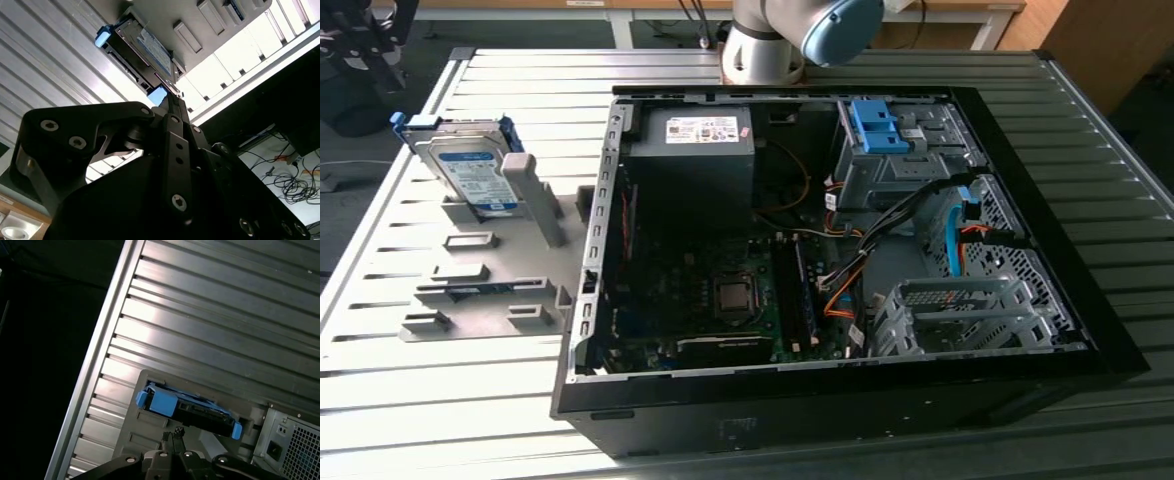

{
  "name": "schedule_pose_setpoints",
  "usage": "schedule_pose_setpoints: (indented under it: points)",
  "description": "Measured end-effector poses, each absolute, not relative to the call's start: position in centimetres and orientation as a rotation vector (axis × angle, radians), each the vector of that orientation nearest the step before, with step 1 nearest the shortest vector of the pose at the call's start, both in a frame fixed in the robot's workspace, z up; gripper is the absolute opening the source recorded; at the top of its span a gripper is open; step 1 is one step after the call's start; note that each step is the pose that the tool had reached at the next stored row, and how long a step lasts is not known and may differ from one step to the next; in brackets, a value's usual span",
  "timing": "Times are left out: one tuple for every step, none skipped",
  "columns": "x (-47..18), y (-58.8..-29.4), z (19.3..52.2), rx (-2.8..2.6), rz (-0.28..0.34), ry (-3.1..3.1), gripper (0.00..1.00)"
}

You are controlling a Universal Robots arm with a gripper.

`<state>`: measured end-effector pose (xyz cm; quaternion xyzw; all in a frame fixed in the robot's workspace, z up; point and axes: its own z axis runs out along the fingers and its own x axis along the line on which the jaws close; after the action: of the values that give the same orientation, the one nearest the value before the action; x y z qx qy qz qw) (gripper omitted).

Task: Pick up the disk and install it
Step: 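Pick up the disk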

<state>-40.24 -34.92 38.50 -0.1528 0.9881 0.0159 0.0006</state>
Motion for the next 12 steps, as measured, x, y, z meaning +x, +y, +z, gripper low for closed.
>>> schedule_pose_setpoints:
  points:
    - [-40.24,-34.92,38.5,-0.487,0.05,3.102,0.11]
    - [-40.24,-34.92,38.5,-0.494,0.05,3.101,0.11]
    - [-40.24,-34.92,38.5,-0.501,0.05,3.1,0.11]
    - [-40.24,-34.92,38.5,-0.508,0.05,3.099,0.11]
    - [-40.24,-34.92,38.5,-0.515,0.05,3.098,0.11]
    - [-40.24,-34.92,38.5,-0.521,0.05,3.097,0.11]
    - [-40.24,-34.92,38.5,-0.528,0.05,3.096,0.11]
    - [-40.24,-34.92,38.5,-0.534,0.05,3.095,0.11]
    - [-40.24,-34.92,38.5,-0.541,0.05,3.094,0.11]
    - [-40.24,-34.92,38.5,-0.547,0.05,3.093,0.11]
    - [-40.24,-34.92,38.5,-0.554,0.05,3.091,0.11]
    - [-40.24,-34.92,38.5,-0.561,0.05,3.09,0.11]
